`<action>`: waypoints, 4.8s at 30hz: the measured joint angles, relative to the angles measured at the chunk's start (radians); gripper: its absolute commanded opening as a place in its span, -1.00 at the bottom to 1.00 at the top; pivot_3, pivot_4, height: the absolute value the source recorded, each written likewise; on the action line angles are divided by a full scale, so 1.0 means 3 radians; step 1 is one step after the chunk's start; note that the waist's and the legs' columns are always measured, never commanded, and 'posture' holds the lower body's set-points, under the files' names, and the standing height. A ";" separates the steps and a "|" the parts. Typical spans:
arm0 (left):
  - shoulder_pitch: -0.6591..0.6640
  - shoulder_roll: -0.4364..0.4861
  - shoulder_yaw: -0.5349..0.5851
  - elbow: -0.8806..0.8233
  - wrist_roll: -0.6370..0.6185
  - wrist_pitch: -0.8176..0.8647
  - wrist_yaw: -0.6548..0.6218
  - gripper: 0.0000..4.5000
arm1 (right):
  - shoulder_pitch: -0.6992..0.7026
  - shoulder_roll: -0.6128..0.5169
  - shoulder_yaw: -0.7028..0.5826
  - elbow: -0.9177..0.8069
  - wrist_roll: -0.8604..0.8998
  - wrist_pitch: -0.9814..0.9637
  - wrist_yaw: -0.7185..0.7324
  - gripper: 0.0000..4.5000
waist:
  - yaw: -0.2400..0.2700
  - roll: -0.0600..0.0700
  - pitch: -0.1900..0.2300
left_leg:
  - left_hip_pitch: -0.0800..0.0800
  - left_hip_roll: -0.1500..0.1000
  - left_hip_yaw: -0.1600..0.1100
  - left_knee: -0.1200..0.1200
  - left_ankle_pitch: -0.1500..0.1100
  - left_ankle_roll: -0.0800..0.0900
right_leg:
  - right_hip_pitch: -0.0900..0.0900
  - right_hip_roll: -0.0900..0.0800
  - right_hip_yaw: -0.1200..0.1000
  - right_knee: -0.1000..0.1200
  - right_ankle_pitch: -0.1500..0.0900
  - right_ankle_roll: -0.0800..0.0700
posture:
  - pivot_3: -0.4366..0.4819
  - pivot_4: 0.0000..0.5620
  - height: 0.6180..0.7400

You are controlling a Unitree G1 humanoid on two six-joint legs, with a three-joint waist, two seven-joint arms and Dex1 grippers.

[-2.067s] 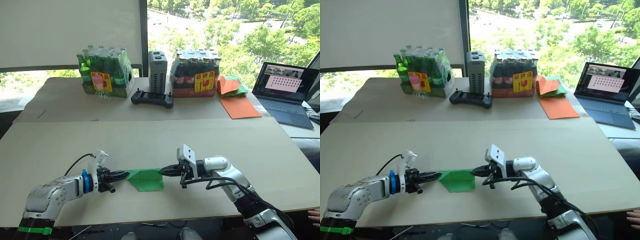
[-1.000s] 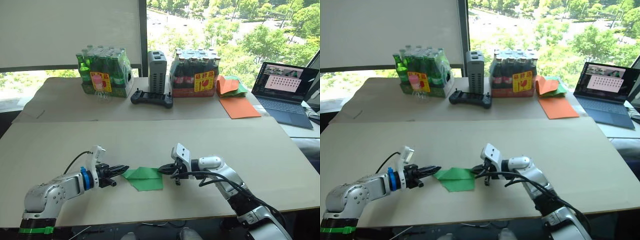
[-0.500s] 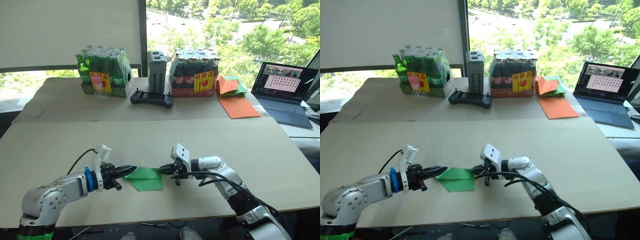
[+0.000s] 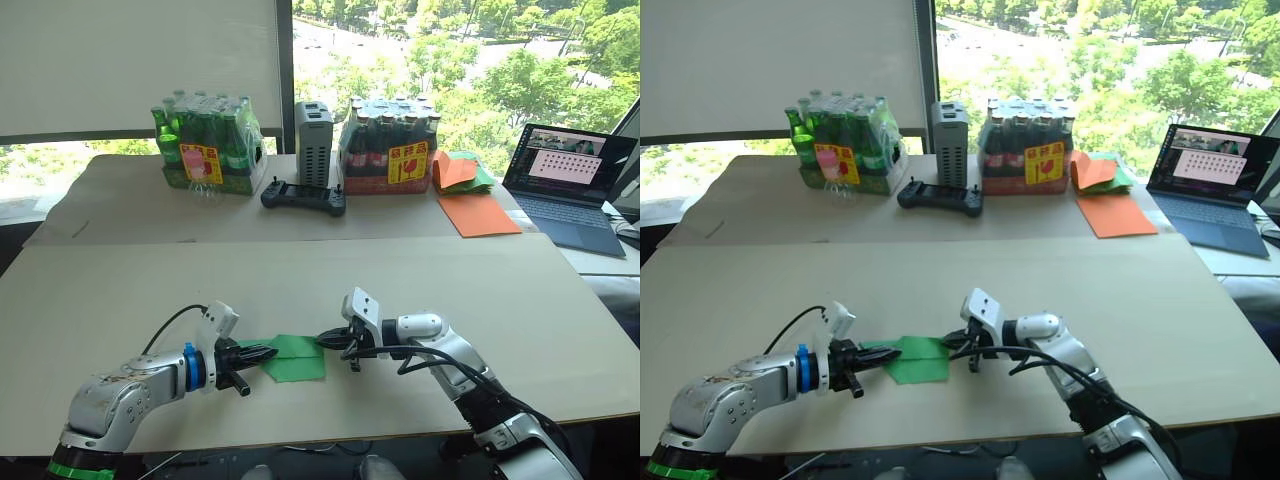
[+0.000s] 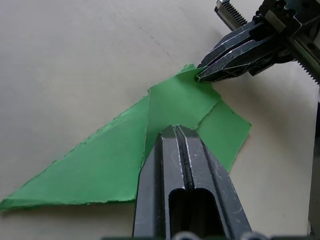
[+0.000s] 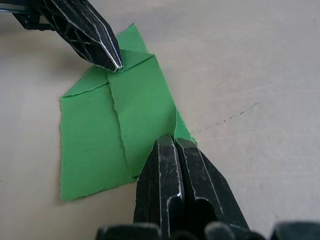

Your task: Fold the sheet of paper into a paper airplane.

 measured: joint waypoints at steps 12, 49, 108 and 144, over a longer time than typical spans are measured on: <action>0.0001 -0.0071 0.0055 0.0168 -0.0016 0.0004 -0.0037 -1.00 | 0.0064 -0.0047 0.0020 -0.0129 -0.0001 0.0050 -0.0002 -0.99 | 0.0003 0.0000 0.0000 | 0.0002 0.0000 0.0000 0.0000 0.0000 0.0000 | 0.0002 0.0000 0.0000 0.0000 0.0000 0.0000 | -0.05 -0.47 0.78; -0.0092 -0.0258 0.0089 0.0363 -0.0024 0.0020 -0.0029 -1.00 | 0.0534 0.0197 0.0048 -0.0985 0.0194 0.0228 -0.0678 -0.99 | 0.0021 0.0004 -0.0003 | 0.0007 0.0000 -0.0001 0.0000 0.0000 0.0000 | 0.0007 0.0000 0.0000 0.0002 0.0000 0.0000 | -0.05 -0.47 0.78; -0.0080 -0.0249 0.0127 0.0354 -0.0024 0.0068 -0.0015 -1.00 | 0.0383 -0.0028 0.0287 -0.0437 -0.0294 -0.0413 -0.0352 -0.99 | 0.0005 0.0005 -0.0004 | 0.0014 0.0001 -0.0001 0.0000 0.0000 0.0000 | 0.0011 0.0001 0.0000 0.0003 0.0000 0.0000 | -0.05 -0.47 0.78; -0.0127 -0.0306 -0.0090 0.0149 -0.0013 0.0280 0.0036 -1.00 | 0.0344 0.0021 0.0315 -0.0342 -0.0326 -0.0524 -0.0354 -0.99 | 0.0000 0.0005 -0.0004 | 0.0013 0.0001 -0.0001 0.0000 0.0000 0.0000 | 0.0011 0.0002 0.0000 0.0001 0.0000 0.0000 | -0.05 -0.47 0.78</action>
